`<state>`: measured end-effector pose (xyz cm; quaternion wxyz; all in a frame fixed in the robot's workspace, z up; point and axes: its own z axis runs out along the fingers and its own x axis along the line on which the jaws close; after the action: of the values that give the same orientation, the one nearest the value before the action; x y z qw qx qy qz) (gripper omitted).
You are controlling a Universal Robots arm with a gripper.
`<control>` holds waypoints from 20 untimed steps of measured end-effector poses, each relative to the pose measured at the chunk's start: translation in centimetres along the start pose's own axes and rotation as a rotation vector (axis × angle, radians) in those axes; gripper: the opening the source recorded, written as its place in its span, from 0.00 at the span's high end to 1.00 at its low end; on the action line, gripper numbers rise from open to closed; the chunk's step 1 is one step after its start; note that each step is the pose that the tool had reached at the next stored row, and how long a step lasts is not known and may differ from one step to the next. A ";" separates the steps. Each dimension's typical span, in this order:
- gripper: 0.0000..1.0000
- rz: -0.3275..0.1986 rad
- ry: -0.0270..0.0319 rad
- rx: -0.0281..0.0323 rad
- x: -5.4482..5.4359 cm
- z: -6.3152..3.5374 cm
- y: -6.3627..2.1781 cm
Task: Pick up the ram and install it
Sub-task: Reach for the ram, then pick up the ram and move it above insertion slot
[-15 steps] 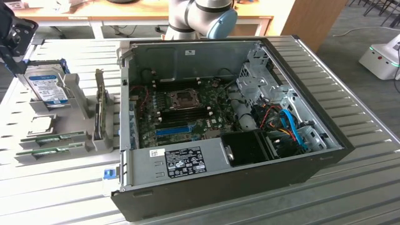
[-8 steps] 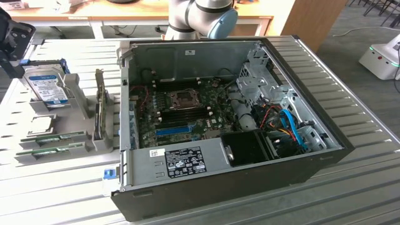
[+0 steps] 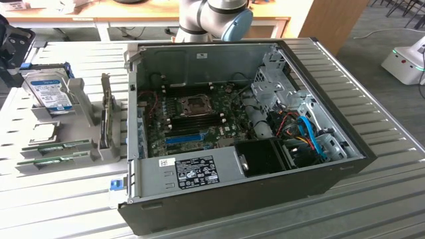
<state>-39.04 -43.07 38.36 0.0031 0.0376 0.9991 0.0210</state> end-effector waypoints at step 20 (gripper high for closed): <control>0.90 0.000 0.0000 0.0000 0.0 0.00 0.00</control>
<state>-39.04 -43.07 38.36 0.0031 0.0376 0.9991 0.0210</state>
